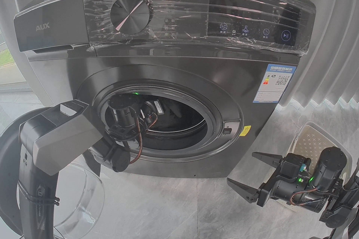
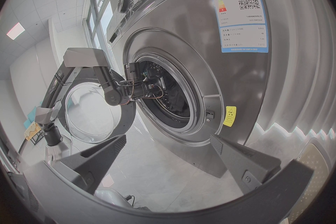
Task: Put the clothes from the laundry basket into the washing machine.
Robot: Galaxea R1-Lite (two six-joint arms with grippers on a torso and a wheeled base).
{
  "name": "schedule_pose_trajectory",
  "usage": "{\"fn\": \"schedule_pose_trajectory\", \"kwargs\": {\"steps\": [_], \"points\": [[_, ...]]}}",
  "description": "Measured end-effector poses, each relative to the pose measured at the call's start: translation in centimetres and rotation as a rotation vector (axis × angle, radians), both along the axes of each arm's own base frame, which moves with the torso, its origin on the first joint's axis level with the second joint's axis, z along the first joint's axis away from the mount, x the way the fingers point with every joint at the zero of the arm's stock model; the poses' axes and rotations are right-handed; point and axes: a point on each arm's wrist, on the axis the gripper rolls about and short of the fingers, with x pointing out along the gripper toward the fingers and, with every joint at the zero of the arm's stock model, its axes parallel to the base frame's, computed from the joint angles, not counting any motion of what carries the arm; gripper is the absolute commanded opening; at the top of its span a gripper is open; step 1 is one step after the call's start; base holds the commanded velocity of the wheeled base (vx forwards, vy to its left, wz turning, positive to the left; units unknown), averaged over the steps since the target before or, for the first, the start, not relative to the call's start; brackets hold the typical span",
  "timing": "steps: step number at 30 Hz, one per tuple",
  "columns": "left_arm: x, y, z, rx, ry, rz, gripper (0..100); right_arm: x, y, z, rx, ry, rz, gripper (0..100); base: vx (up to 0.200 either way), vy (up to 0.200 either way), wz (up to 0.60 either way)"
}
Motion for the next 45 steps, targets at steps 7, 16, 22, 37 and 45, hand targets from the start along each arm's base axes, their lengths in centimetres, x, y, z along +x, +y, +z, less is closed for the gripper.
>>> {"fn": "schedule_pose_trajectory", "kwargs": {"steps": [7,16,22,37,45], "points": [[2.4,-0.5,0.6,-0.009,-0.012,0.012,0,0.0,0.0,0.0,-0.001,0.001,0.002,100,0.000,0.000,0.00],[3.8,0.1,0.0,-0.012,-0.012,0.035,0,-0.1,0.1,0.0,-0.001,0.001,0.004,100,0.000,0.000,0.00],[3.6,0.0,-0.4,-0.011,0.001,0.032,100,0.0,0.1,0.0,0.000,0.000,0.003,100,0.000,0.000,0.00],[2.2,-0.5,-1.8,0.005,0.057,0.007,100,0.0,0.0,0.0,0.000,0.000,0.003,100,0.000,0.000,0.00],[-1.9,-0.8,-3.5,0.079,0.188,-0.039,100,0.0,0.0,0.0,0.000,-0.001,0.003,100,0.000,0.000,0.00]]}}
